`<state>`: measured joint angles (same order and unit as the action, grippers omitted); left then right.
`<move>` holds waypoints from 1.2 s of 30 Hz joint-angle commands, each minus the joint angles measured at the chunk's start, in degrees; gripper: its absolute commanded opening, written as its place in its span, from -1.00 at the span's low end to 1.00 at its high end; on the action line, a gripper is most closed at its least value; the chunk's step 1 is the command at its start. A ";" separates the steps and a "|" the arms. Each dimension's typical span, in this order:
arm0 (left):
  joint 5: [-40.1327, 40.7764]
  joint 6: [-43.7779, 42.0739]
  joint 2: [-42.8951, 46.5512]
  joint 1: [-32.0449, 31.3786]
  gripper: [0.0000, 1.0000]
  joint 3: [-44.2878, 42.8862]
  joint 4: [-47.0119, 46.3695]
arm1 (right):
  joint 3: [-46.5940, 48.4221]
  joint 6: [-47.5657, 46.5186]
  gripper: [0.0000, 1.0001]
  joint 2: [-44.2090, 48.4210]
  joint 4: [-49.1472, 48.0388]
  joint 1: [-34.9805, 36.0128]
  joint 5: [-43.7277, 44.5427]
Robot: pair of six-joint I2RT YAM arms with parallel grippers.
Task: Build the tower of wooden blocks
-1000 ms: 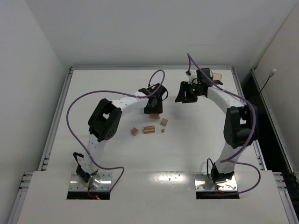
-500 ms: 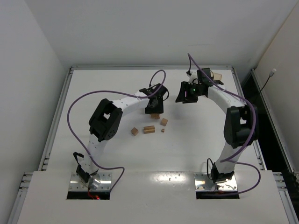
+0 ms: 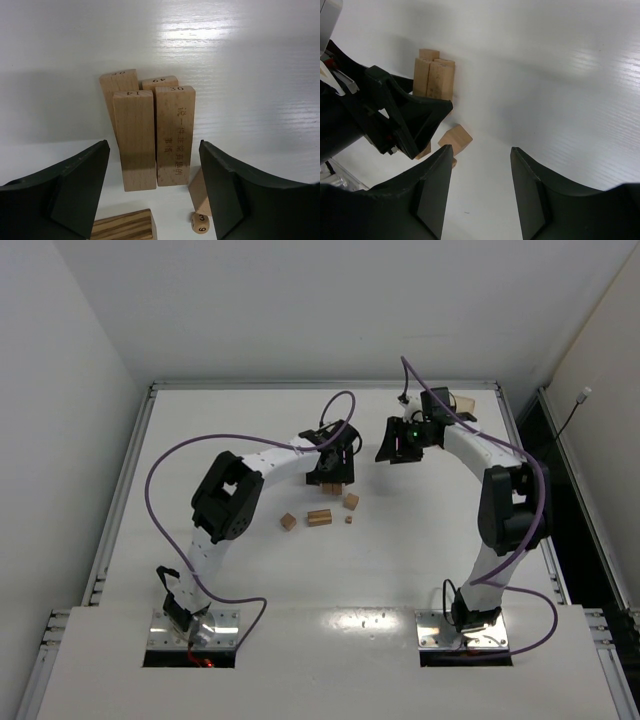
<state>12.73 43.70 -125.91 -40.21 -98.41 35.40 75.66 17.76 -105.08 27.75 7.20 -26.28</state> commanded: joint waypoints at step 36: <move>3.79 -2.92 -5.40 -0.22 0.00 -4.60 -2.35 | 1.60 -0.80 -0.07 -0.74 -0.33 -1.40 -2.63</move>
<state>16.01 40.97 -129.56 -40.25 -101.43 33.80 75.66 17.69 -105.86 28.01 6.11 -27.33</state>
